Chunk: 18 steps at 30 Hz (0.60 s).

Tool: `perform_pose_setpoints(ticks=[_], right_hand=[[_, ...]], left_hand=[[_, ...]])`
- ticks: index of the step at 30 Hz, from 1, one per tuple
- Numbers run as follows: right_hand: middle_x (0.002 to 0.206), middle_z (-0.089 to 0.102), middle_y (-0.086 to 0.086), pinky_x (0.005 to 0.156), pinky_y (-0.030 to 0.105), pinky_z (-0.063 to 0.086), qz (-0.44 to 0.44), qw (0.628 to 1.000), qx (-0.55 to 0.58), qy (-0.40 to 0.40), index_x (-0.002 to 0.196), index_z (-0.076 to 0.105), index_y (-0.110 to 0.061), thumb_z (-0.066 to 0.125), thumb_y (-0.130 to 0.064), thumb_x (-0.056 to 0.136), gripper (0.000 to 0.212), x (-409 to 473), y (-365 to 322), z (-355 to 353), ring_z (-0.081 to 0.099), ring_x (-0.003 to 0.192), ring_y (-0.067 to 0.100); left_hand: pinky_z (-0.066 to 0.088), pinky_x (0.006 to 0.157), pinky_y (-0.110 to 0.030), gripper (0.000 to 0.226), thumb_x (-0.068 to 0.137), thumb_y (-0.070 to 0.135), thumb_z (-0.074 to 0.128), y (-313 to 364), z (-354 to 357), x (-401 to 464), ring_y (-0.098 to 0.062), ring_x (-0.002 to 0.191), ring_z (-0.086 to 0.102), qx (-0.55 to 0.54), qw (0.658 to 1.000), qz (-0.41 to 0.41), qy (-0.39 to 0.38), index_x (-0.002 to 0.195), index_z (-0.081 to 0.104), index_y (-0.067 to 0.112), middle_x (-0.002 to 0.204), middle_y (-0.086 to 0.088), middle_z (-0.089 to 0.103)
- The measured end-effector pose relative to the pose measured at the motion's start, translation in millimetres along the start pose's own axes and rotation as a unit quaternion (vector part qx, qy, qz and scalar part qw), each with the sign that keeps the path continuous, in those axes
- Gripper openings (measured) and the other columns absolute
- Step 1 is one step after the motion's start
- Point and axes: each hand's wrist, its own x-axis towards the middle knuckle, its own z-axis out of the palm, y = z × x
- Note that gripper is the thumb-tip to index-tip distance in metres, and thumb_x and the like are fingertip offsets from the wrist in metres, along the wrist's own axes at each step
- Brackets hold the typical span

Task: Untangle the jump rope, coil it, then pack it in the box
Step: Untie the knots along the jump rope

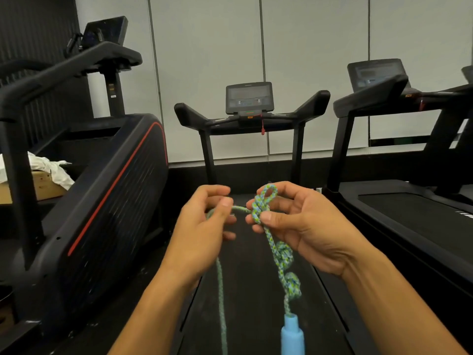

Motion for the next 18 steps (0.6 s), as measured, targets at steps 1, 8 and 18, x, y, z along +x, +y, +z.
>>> perform_pose_setpoints(ticks=[1,8,18], right_hand=[[0.099,0.070,0.027,0.073,0.034,0.063,-0.003,1.000,0.019,0.007,0.112,0.059,0.002,0.062,0.015,0.076,0.039,1.0,0.8,1.4,0.074,0.079,0.030],[0.092,0.075,0.017,0.061,0.027,0.060,-0.025,0.999,0.025,0.037,0.110,0.062,0.000,0.067,0.001,0.072,0.038,1.8,4.3,4.4,0.075,0.079,0.026],[0.093,0.071,0.021,0.070,0.037,0.062,-0.029,0.997,0.001,0.072,0.106,0.064,0.005,0.062,0.005,0.089,0.017,3.6,6.5,4.8,0.074,0.085,0.029]], left_hand=[[0.058,0.076,-0.035,0.018,0.098,0.022,0.061,-0.2,0.7,-1.7,-0.014,0.098,0.070,0.022,0.999,0.022,-0.026,0.110,0.065,0.034,0.113,0.002,0.068],[0.059,0.084,-0.033,0.035,0.085,0.012,0.077,3.0,5.4,-6.7,-0.009,0.095,0.070,0.052,0.992,0.073,-0.087,0.107,0.070,0.037,0.101,0.011,0.073],[0.062,0.078,-0.038,0.034,0.084,0.000,0.075,4.4,14.2,-8.6,-0.019,0.081,0.074,0.045,0.995,0.082,-0.032,0.097,0.076,0.032,0.087,0.001,0.075]])
